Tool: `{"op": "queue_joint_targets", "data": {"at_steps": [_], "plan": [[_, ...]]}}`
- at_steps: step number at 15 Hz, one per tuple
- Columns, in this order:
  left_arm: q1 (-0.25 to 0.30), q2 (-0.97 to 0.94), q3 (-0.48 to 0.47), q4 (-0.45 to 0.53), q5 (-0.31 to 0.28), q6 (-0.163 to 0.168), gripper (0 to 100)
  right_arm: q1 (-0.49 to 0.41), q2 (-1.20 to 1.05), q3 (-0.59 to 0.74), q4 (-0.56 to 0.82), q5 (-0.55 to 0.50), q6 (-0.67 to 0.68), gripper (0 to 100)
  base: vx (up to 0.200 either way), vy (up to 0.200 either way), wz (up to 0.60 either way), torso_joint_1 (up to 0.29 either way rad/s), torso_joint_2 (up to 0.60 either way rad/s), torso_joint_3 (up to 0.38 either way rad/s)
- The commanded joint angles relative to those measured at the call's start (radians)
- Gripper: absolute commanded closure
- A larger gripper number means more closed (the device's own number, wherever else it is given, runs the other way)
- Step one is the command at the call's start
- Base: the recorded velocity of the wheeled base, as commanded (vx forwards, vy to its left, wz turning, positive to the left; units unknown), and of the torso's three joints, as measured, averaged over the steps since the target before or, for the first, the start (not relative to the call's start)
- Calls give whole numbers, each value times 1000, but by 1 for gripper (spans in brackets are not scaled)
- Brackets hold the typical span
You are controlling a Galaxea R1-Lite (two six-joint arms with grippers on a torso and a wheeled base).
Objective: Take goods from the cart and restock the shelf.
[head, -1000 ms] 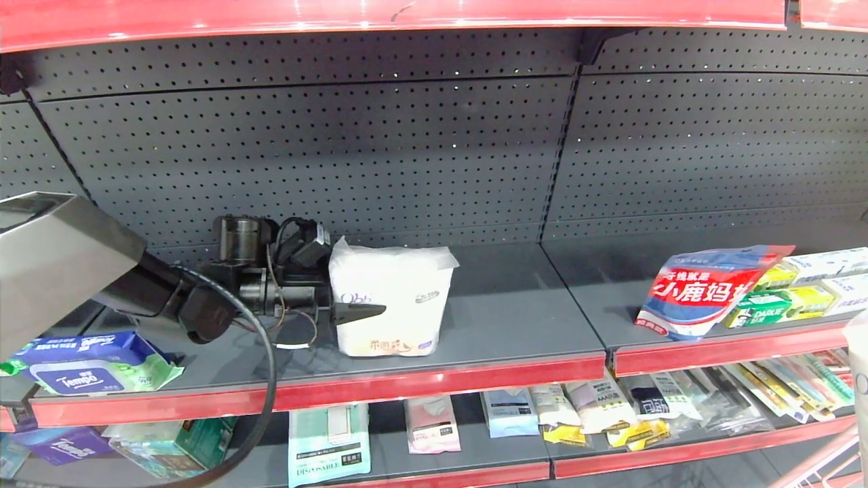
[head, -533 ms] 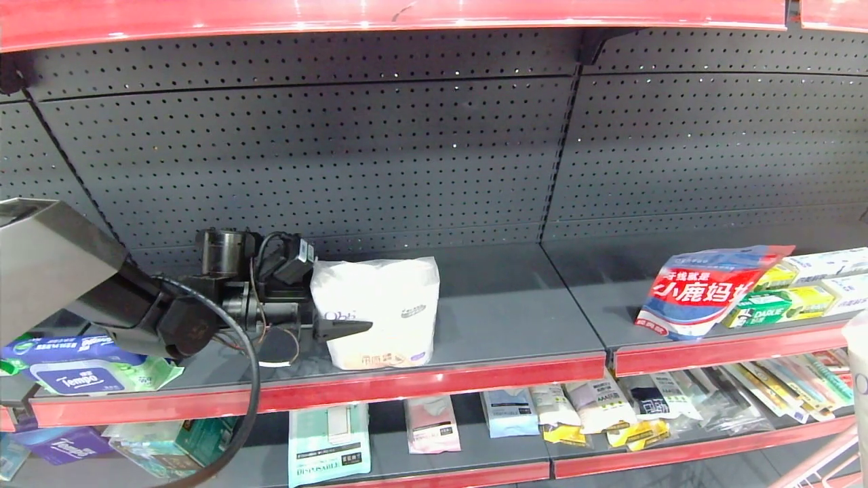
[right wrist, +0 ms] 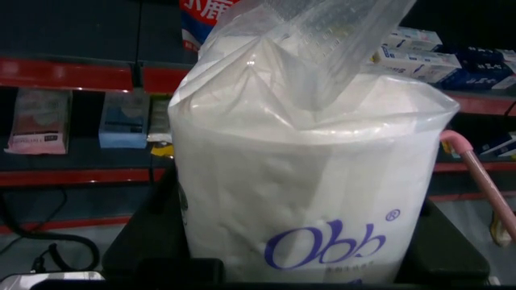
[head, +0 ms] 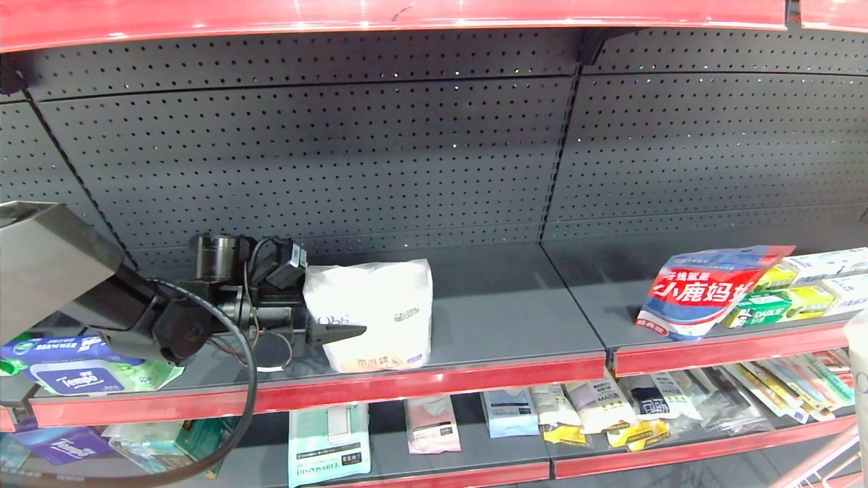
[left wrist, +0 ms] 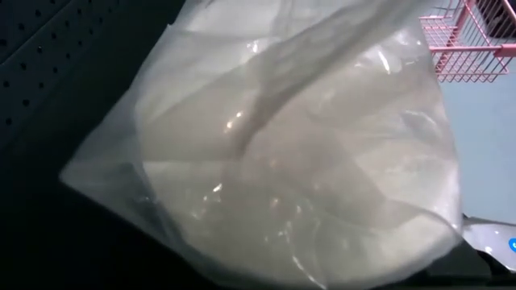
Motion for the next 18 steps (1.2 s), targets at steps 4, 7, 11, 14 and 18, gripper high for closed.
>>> {"op": "queue_joint_targets", "data": {"at_steps": [4,7,11,14,18], "plan": [[0,-5,41,-2,-1,22,100,0,1,-1,0,-1,0,100,0,0,0,0,0,0],[0,-6,48,1,-2,31,100,0,2,-1,0,-1,0,100,0,0,0,0,0,0],[2,0,50,-2,-2,31,100,0,4,-1,-1,-2,0,100,0,0,0,0,0,0],[0,-2,48,-7,-8,32,100,0,2,-1,-1,-1,0,100,0,0,0,0,0,0],[-1,-3,45,-2,-21,28,100,0,1,-3,-1,-1,0,100,0,0,0,0,0,0]]}}
